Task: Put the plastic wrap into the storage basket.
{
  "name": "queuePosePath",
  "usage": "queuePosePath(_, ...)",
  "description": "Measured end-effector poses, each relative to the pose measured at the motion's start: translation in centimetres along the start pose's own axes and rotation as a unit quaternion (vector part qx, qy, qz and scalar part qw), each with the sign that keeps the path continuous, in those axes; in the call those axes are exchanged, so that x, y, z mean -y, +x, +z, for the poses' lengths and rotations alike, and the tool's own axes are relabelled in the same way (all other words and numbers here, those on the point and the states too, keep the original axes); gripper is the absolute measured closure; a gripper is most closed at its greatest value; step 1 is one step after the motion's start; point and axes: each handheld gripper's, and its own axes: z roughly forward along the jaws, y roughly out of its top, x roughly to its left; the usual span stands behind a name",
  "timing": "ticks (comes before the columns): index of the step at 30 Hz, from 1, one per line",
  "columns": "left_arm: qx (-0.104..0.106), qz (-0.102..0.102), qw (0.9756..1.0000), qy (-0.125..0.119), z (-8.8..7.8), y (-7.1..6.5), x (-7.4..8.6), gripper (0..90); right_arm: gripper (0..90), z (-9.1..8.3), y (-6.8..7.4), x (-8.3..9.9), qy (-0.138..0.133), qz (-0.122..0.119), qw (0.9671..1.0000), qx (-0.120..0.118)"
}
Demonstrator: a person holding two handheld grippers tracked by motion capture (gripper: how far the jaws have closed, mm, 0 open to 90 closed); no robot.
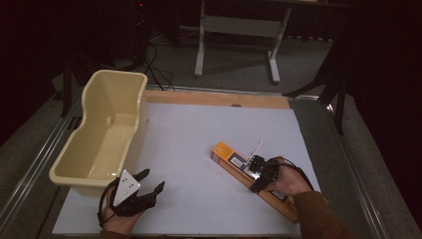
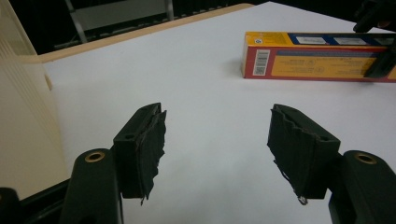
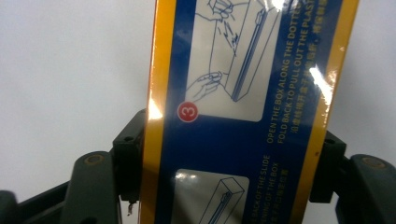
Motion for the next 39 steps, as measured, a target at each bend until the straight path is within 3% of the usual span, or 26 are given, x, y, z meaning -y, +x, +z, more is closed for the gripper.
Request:
queuePosePath(4, 0.000, -0.001, 1.0000, -0.001, 0.0, 0.0, 0.0, 36.0, 38.5, -0.1, 0.1, -0.5, 0.025, 0.022, 0.9995, 0.002)
queuePosePath(10, 0.000, 0.000, 1.0000, -0.001, 0.0, 0.0, 0.0, 36.0, 39.4, -0.2, 0.4, -0.8, 0.035, 0.032, 0.9988, 0.011)
queuePosePath(20, 0.000, -0.002, 1.0000, -0.002, 0.0, 0.0, 0.0, 36.4, 39.6, -0.4, 0.3, -0.6, 0.022, 0.096, 0.9943, -0.041)
queuePosePath(21, 0.000, -0.001, 1.0000, -0.002, 0.0, 0.0, 0.0, 36.4, 39.6, -0.6, 0.1, -0.4, 0.013, 0.115, 0.9917, -0.055)
queuePosePath(22, 0.000, -0.001, 1.0000, -0.002, 0.0, 0.0, 0.0, 36.4, 39.6, -0.6, 0.1, -0.4, 0.013, 0.115, 0.9917, -0.055)
queuePosePath(23, 0.000, -0.001, 1.0000, -0.002, 0.0, 0.0, 0.0, 36.3, 39.6, -0.6, 0.0, -0.1, 0.000, 0.131, 0.9890, -0.068)
queuePosePath(26, 0.000, -0.001, 1.0000, -0.002, 0.0, 0.0, 0.0, 36.4, 39.7, -0.7, -0.1, 0.1, -0.008, 0.137, 0.9872, -0.082)
queuePosePath(27, 0.000, -0.001, 1.0000, -0.002, 0.0, 0.0, 0.0, 36.3, 39.7, -0.7, -0.1, 0.3, -0.020, 0.146, 0.9843, -0.098)
queuePosePath(29, 0.000, -0.001, 1.0000, -0.002, 0.0, 0.0, 0.0, 36.3, 39.7, -0.7, 0.0, 0.4, -0.024, 0.148, 0.9833, -0.102)
queuePosePath(35, 0.000, -0.001, 1.0000, -0.002, 0.0, 0.0, 0.0, 36.3, 39.7, -1.6, 0.6, 0.4, -0.063, 0.169, 0.9717, -0.153)
queuePosePath(37, 0.000, -0.002, 1.0000, -0.002, 0.0, 0.0, 0.0, 36.3, 39.7, -1.8, 0.7, 0.4, -0.070, 0.169, 0.9699, -0.161)
queuePosePath(39, 0.000, -0.001, 1.0000, -0.002, 0.0, 0.0, 0.0, 36.3, 39.7, -2.4, 1.0, 0.2, -0.098, 0.168, 0.9636, -0.183)
